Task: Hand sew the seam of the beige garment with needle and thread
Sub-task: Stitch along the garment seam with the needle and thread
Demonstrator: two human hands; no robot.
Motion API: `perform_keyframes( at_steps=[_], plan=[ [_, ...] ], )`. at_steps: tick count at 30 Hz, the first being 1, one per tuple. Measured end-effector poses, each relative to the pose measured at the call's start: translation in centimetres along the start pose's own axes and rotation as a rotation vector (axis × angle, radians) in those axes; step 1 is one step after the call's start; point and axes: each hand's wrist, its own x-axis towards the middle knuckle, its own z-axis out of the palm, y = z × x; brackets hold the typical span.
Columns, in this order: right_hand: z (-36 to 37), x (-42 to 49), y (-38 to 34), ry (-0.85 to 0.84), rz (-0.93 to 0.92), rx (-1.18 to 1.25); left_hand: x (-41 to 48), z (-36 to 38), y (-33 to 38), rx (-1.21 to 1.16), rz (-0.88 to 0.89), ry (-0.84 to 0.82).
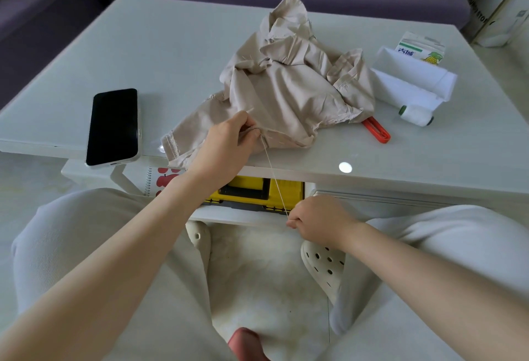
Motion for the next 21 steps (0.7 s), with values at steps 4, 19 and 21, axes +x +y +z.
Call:
perform_keyframes(
  at_steps=[4, 19, 21],
  plan=[
    [0.3, -0.1, 0.2, -0.087, -0.028, -0.13, -0.1, -0.1, 0.2, -0.017, -0.001, 0.013],
    [-4.3, -1.1, -1.5, 0.384, -0.031, 0.428, -0.1, -0.1, 0.1, 0.031, 0.064, -0.016],
    [-4.8, -1.0, -1.7, 0.44, -0.067, 0.524, -0.1, -0.1, 0.0, 0.036, 0.028, -0.025]
  ],
)
